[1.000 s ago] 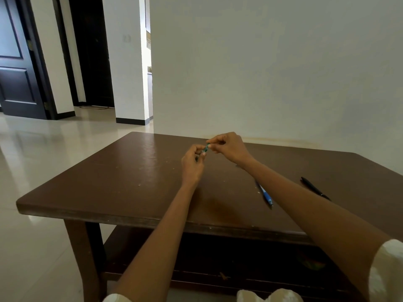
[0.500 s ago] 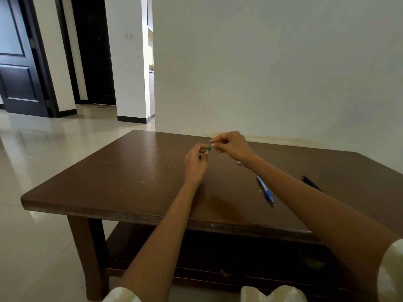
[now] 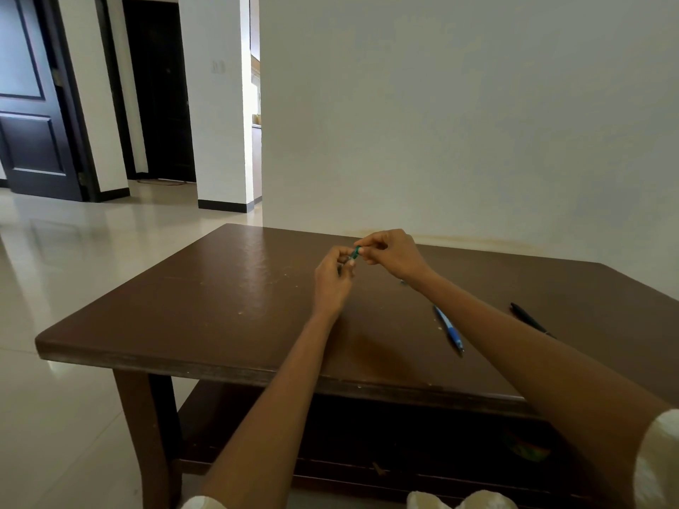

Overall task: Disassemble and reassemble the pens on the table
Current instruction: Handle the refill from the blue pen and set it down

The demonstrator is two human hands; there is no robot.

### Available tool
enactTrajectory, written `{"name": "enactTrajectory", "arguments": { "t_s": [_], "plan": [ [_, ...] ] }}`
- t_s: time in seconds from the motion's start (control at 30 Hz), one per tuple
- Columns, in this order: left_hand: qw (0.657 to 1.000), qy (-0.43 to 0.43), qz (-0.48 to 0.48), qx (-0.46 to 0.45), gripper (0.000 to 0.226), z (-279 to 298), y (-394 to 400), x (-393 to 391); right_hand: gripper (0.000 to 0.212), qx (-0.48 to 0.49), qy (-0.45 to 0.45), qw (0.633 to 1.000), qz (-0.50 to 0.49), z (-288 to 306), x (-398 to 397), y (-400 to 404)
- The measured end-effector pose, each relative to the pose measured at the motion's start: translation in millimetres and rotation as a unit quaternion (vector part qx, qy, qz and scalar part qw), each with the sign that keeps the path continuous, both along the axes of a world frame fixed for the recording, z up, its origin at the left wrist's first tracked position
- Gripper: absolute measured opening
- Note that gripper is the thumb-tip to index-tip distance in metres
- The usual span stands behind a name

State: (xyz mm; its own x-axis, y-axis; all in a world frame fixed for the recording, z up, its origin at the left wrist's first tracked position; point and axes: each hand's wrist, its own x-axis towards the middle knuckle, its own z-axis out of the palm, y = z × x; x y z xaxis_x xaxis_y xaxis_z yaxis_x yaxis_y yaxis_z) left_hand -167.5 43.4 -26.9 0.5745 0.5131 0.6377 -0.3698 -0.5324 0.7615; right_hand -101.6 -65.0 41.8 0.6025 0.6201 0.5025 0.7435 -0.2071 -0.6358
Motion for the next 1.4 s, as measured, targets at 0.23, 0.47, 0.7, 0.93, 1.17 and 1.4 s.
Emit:
{"name": "enactTrajectory", "arguments": {
  "t_s": [0.23, 0.47, 0.7, 0.93, 1.17, 1.4],
  "plan": [
    [0.99, -0.009, -0.068, -0.125, 0.012, 5.2, -3.2, -6.2, 0.026, -0.004, -0.02, 1.0, 0.013, -4.0, -4.9, 5.5],
    [0.984, -0.005, -0.092, -0.152, 0.009, 6.7, -4.5, -9.7, 0.023, 0.051, 0.071, 0.996, 0.013, -5.9, -10.3, 9.2],
    [0.994, 0.058, 0.043, -0.087, 0.022, -1.3, 5.9, 4.0, 0.015, 0.007, 0.246, 0.966, -0.078, -23.9, 8.3, 17.5],
    [0.99, 0.096, 0.086, -0.055, 0.025, -3.0, 5.7, 5.9, 0.016, -0.106, 0.265, 0.948, -0.139, -38.1, 20.5, 34.7],
    [0.99, 0.116, 0.07, -0.036, 0.024, -4.7, 2.6, 4.3, 0.015, -0.124, 0.202, 0.96, -0.149, -46.5, 24.2, 33.8],
    [0.993, 0.081, 0.065, -0.053, 0.023, -1.4, -4.3, -16.7, 0.019, -0.167, -0.126, 0.978, -0.008, -42.5, -9.5, -16.9]
  ]
}}
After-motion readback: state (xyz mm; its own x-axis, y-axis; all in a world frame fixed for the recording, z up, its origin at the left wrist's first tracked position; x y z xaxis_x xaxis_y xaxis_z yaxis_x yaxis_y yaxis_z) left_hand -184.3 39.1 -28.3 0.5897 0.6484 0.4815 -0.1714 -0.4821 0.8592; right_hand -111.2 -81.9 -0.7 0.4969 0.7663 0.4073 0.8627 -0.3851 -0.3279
